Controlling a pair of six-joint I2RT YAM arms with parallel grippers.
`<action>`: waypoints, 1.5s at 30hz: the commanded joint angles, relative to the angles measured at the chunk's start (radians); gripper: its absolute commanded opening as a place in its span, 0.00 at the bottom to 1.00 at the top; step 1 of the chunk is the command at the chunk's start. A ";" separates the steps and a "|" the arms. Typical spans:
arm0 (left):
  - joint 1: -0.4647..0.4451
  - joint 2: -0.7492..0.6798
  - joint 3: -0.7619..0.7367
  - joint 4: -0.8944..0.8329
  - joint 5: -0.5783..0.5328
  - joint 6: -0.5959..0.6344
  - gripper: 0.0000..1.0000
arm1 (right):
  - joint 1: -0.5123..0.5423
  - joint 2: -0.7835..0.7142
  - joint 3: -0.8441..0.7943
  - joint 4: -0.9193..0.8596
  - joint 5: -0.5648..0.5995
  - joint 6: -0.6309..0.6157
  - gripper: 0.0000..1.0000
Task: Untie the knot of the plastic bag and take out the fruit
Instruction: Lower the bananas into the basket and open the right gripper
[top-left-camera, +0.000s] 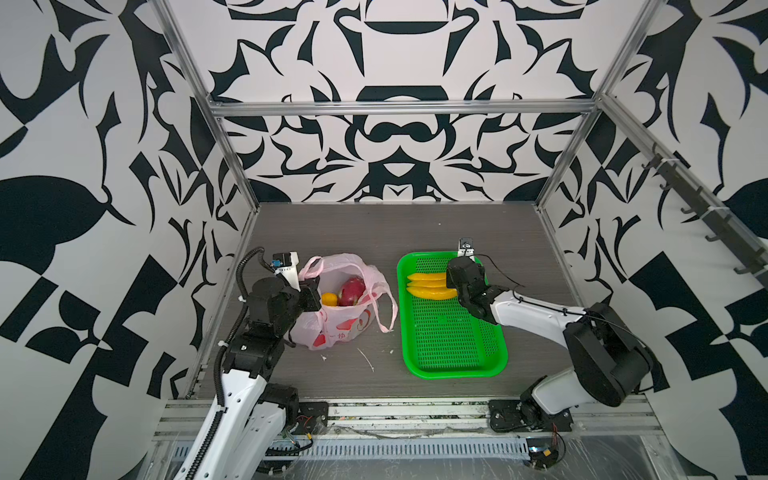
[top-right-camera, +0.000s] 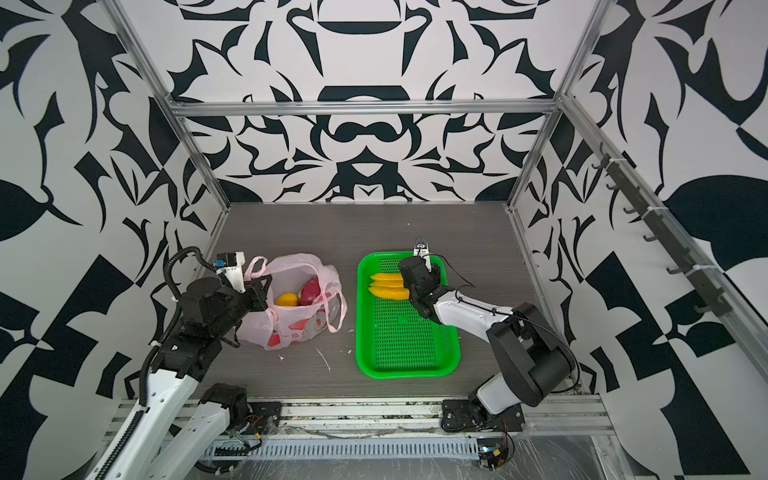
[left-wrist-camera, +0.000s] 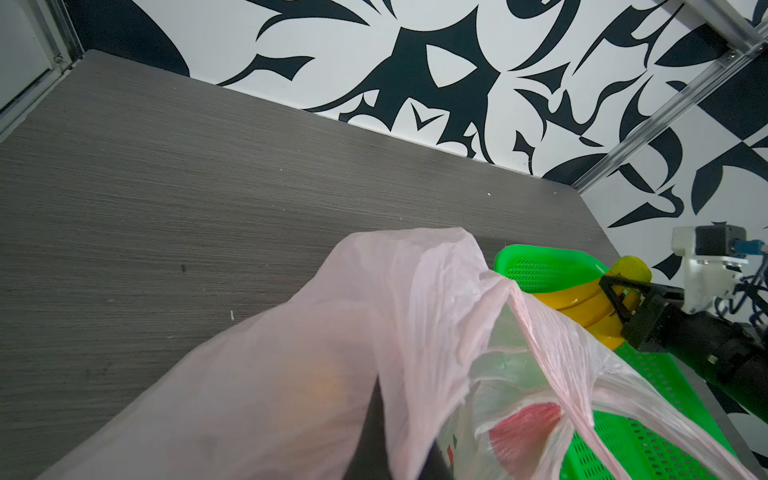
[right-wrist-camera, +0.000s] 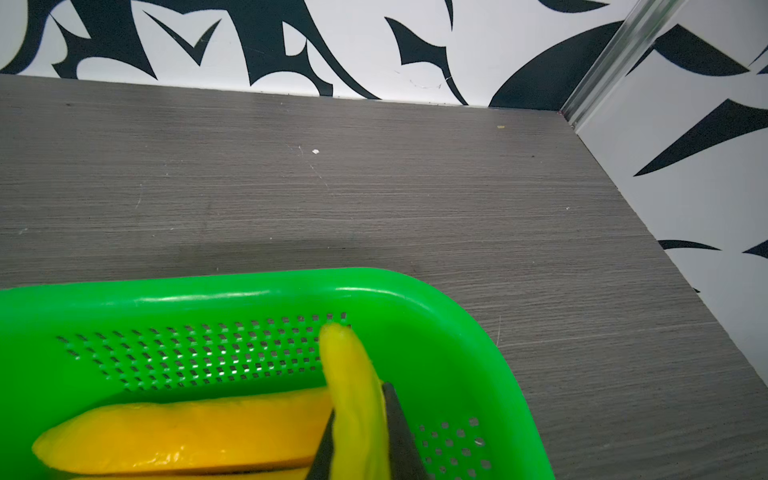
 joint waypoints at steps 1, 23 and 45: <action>0.003 -0.002 0.021 -0.012 0.001 0.014 0.00 | -0.002 0.000 0.036 0.049 0.002 -0.007 0.00; 0.002 -0.013 0.010 -0.007 -0.006 0.012 0.00 | -0.003 -0.020 0.041 0.000 0.010 -0.007 0.29; 0.002 -0.016 0.012 -0.010 -0.002 0.004 0.00 | -0.002 -0.073 0.031 -0.041 0.033 -0.007 0.44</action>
